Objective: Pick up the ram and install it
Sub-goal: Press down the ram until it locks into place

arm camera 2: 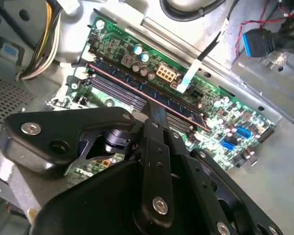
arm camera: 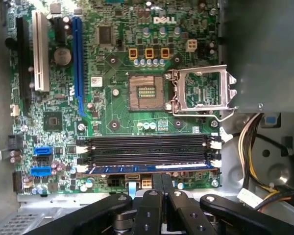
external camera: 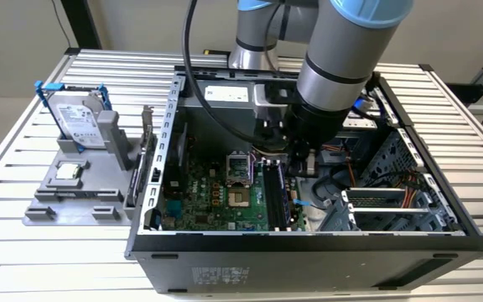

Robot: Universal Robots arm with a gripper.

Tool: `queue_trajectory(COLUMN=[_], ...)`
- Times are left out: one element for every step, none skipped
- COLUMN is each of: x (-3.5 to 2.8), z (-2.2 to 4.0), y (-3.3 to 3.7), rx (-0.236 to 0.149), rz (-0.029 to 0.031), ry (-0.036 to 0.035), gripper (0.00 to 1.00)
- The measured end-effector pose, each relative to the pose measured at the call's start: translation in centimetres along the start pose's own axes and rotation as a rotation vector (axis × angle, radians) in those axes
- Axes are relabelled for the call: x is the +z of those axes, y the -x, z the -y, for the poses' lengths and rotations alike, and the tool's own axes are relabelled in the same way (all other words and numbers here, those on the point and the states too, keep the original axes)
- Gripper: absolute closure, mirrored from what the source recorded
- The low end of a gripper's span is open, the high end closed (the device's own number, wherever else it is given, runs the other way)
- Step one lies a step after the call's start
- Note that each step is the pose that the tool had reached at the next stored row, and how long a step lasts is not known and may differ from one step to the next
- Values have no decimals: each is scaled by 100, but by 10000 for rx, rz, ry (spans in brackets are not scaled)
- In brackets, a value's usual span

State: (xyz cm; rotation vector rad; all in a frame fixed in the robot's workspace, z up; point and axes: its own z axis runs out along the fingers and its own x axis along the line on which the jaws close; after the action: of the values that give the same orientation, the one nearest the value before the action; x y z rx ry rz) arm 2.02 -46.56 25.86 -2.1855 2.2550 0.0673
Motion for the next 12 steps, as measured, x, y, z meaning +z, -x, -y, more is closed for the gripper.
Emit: queue_trajectory(x=[1, 1, 1, 1, 1, 1, 0, 0, 0, 0, 0, 3], z=[0, 0, 0, 0, 0, 0, 0, 1, 1, 1, 2, 2], y=[-1, -2, -4, -4, -5, -5, -6, -15, -22, -32, -46, -58], rx=[-111, -216, -323, -370, -370, -371, -372, -377, -378, -381, -386, -388], rz=[-1, -4, -8, -9, -10, -10, -11, -12, -10, -11, -12, -11], ry=[0, 1, 1, 1, 1, 1, 2, 3, 2, 3, 3, 3], gripper=[100, 100, 100, 100, 100, 100, 100, 100, 100, 100, 100, 100])
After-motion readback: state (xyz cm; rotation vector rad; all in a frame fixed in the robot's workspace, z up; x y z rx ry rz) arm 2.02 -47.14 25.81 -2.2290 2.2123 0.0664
